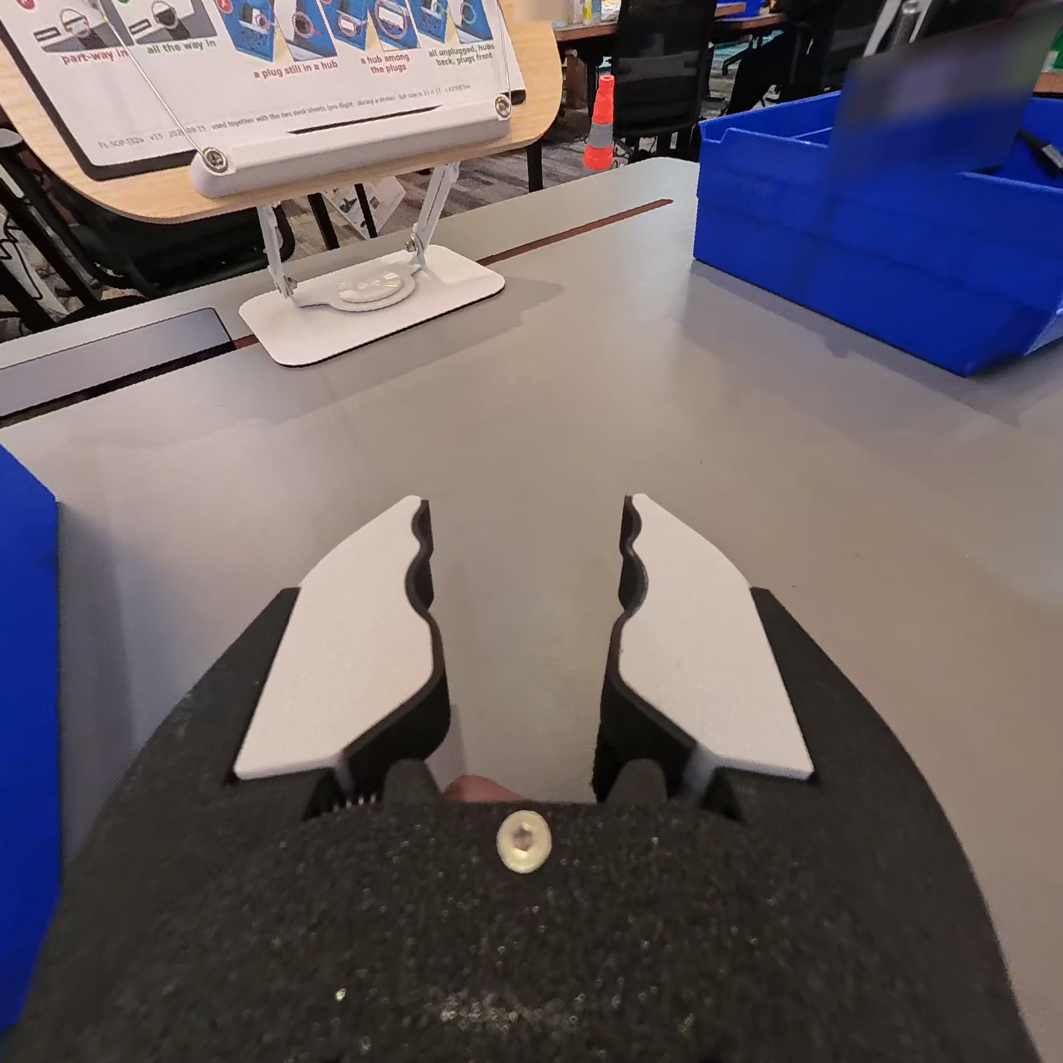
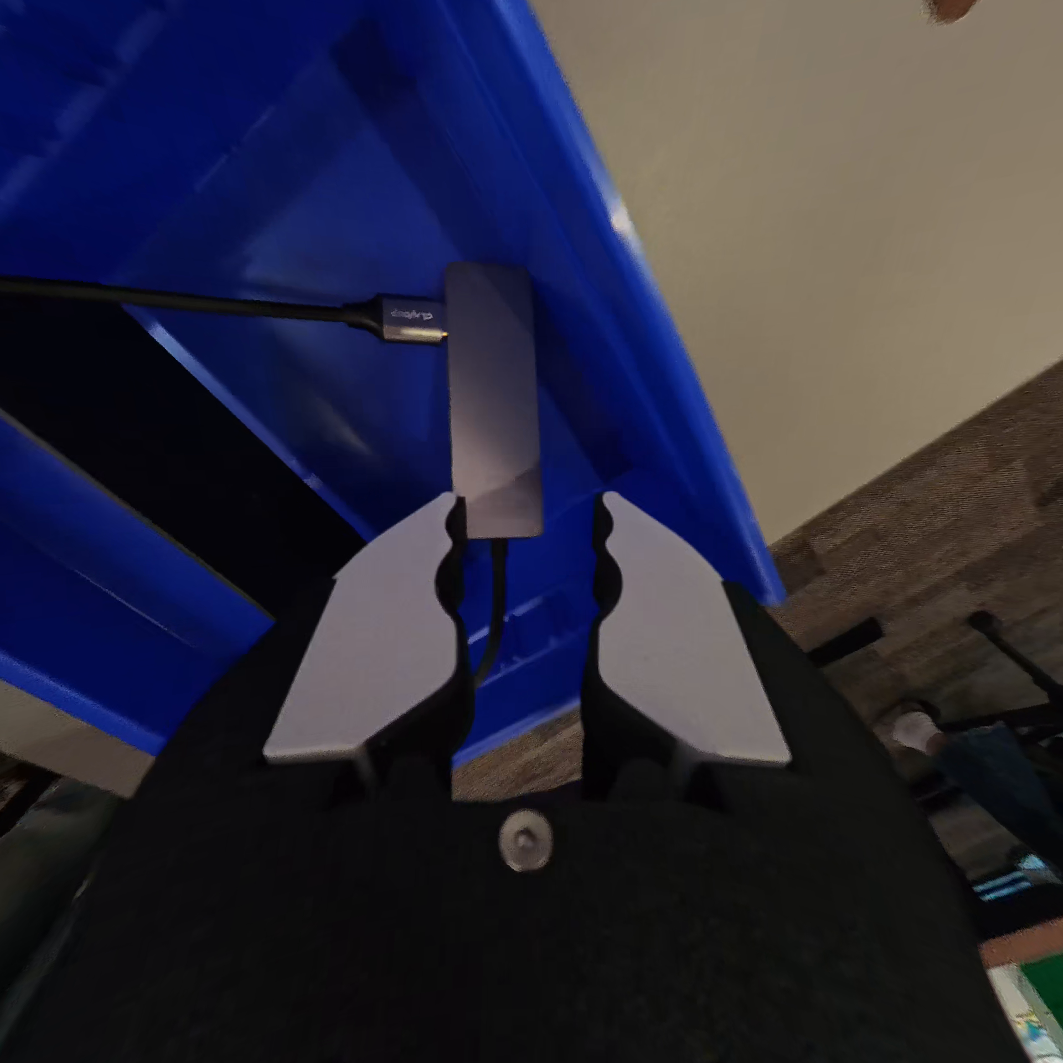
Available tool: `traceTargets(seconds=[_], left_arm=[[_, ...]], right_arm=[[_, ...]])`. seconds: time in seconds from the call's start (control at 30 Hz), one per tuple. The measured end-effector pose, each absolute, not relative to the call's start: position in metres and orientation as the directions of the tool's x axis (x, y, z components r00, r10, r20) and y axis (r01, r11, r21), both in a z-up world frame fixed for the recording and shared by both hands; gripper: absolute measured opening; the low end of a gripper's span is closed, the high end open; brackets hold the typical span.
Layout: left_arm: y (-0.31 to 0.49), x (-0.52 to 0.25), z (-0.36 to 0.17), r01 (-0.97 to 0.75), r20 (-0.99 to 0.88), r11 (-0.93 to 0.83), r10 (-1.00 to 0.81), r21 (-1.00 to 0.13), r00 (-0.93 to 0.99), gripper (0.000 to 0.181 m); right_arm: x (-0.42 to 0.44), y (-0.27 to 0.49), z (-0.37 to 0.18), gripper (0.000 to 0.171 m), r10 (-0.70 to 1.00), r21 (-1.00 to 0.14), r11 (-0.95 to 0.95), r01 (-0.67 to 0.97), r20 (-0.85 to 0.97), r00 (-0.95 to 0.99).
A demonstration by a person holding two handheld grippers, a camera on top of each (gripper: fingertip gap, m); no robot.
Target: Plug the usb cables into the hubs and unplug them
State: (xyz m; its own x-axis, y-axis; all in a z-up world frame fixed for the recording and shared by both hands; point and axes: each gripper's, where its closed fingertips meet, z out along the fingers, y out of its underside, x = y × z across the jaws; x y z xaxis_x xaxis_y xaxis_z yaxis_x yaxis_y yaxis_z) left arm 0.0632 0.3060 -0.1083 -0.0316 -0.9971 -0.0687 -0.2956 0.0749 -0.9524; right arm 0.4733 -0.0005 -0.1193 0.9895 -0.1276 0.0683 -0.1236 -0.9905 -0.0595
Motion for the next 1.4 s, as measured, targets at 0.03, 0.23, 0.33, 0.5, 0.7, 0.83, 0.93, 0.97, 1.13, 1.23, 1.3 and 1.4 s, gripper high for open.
traceTargets(seconds=[0.03,0.23,0.33,0.5,0.7,0.83,0.93,0.97,1.13,1.23,1.3,1.4], left_arm=[[0.305,0.063,-0.109,-0.296,-0.067,0.074,-0.997,-0.952,-0.034,0.062],[0.303,0.063,-0.109,-0.298,-0.067,0.077,-0.997,-0.951,-0.041,0.062],[0.303,0.063,-0.108,-0.295,-0.064,0.074,-0.997,-0.953,-0.043,0.062],[0.3,0.063,-0.108,-0.296,-0.065,0.077,-0.997,-0.952,-0.051,0.062],[0.297,0.063,-0.109,-0.3,-0.073,0.087,-0.996,-0.95,-0.057,0.062],[0.297,0.064,-0.11,-0.305,-0.064,0.079,-0.996,-0.949,-0.059,0.062],[0.295,0.064,-0.112,-0.311,-0.066,0.083,-0.996,-0.947,-0.064,0.062],[0.294,0.065,-0.112,-0.313,-0.068,0.086,-0.995,-0.946,-0.067,0.062],[0.29,0.064,-0.112,-0.313,-0.071,0.091,-0.995,-0.946,-0.074,0.062],[0.29,0.064,-0.113,-0.315,-0.072,0.093,-0.994,-0.945,-0.077,0.062],[0.289,0.064,-0.113,-0.316,-0.068,0.09,-0.994,-0.944,-0.083,0.062],[0.288,0.063,-0.112,-0.316,-0.075,0.098,-0.994,-0.944,-0.084,0.062]], right_arm=[[0.476,0.001,-0.111,0.038,-0.118,-0.08,-0.991,-0.11,0.102,0.988],[0.459,0.007,-0.077,0.029,-0.032,-0.15,-0.989,0.005,0.242,0.97],[0.45,-0.001,-0.084,0.027,-0.018,-0.144,-0.989,0.022,0.272,0.962],[0.456,-0.021,-0.118,0.015,-0.072,-0.091,-0.995,-0.051,0.248,0.966],[0.466,-0.021,-0.131,0.008,-0.096,-0.05,-0.995,-0.088,0.217,0.972],[0.462,-0.025,-0.137,0.007,-0.131,0.039,-0.99,-0.138,0.157,0.979],[0.459,-0.031,-0.145,0.006,-0.125,0.179,-0.973,-0.149,0.139,0.982],[0.459,-0.033,-0.148,0.006,-0.121,0.222,-0.963,-0.15,0.139,0.983],[0.457,-0.037,-0.166,0.006,-0.14,0.326,-0.929,-0.174,0.126,0.982],[0.456,-0.038,-0.169,0.005,-0.146,0.361,-0.914,-0.184,0.13,0.981],[0.456,-0.037,-0.167,0.005,-0.161,0.348,-0.917,-0.194,0.122,0.979],[0.459,-0.032,-0.148,0.013,-0.18,0.254,-0.945,-0.207,0.125,0.976]])
